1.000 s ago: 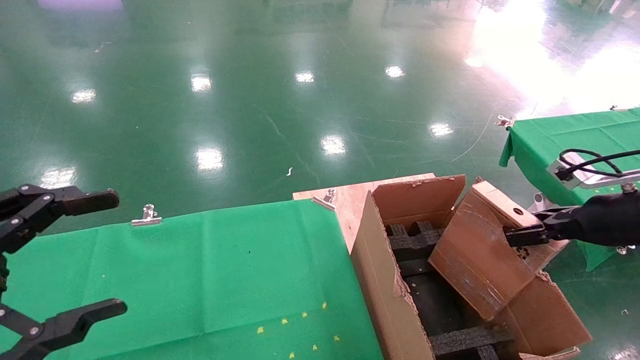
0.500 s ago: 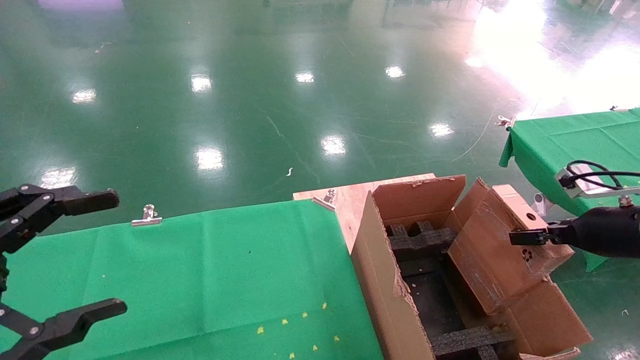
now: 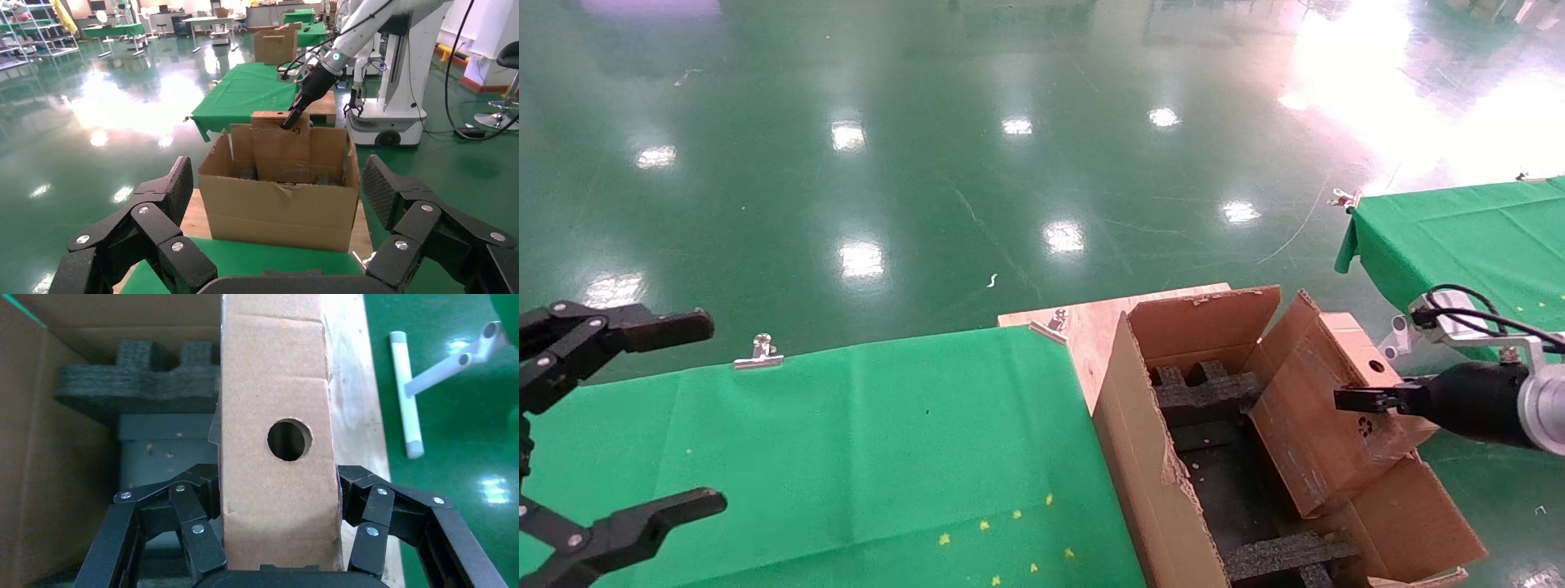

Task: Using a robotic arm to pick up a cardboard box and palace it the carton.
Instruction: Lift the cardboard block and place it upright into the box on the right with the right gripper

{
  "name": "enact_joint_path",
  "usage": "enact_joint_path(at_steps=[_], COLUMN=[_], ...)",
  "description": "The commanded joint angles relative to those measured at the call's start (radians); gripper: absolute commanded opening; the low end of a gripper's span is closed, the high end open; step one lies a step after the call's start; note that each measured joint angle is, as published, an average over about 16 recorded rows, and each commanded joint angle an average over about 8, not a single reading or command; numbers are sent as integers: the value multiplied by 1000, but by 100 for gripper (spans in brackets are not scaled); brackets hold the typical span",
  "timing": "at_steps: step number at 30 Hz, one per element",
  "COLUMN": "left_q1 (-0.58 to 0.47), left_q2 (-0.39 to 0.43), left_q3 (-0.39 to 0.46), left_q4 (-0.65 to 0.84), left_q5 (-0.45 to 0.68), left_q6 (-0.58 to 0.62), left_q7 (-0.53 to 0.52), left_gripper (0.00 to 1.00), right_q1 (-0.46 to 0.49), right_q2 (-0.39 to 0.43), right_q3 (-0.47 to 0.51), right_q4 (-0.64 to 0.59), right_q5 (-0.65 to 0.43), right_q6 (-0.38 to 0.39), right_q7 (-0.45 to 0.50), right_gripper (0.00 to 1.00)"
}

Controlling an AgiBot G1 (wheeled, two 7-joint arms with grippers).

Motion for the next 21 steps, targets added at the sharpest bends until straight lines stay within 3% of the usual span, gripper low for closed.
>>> enact_joint_path(at_steps=[1, 10, 21], left_q1=[0, 0, 0], left_q2=[0, 0, 0], left_q3=[0, 0, 0], left_q4=[0, 0, 0], left_q5=[0, 0, 0], left_q6=[0, 0, 0], left_q7=[0, 0, 0], left_gripper=[100, 100, 100], right_q1=[-9, -47, -99], right_q2=[-3, -56, -147], right_q3=[-10, -43, -75], right_q4=[20, 21, -42], right_q5=[-39, -149, -205], right_q6=[21, 71, 123], right_q7=[49, 162, 195], right_gripper=[0, 0, 0])
